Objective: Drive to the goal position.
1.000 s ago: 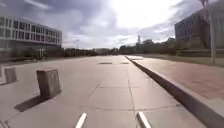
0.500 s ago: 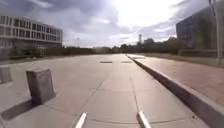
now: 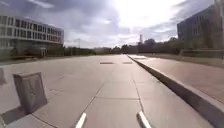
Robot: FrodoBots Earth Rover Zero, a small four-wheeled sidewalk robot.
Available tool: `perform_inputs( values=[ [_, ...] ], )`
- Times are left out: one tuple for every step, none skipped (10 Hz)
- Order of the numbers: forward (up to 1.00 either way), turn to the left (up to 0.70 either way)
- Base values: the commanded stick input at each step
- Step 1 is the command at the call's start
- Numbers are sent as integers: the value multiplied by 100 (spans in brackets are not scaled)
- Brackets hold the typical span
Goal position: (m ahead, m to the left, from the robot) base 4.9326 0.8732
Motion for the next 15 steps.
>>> perform_inputs(
  values=[
    [50,0],
    [50,0],
    [50,0],
    [50,0],
    [50,0],
    [50,0],
    [50,0],
    [50,0],
    [50,0],
    [50,0],
    [50,0],
    [50,0],
    [50,0],
    [50,0],
    [50,0]
  ],
)
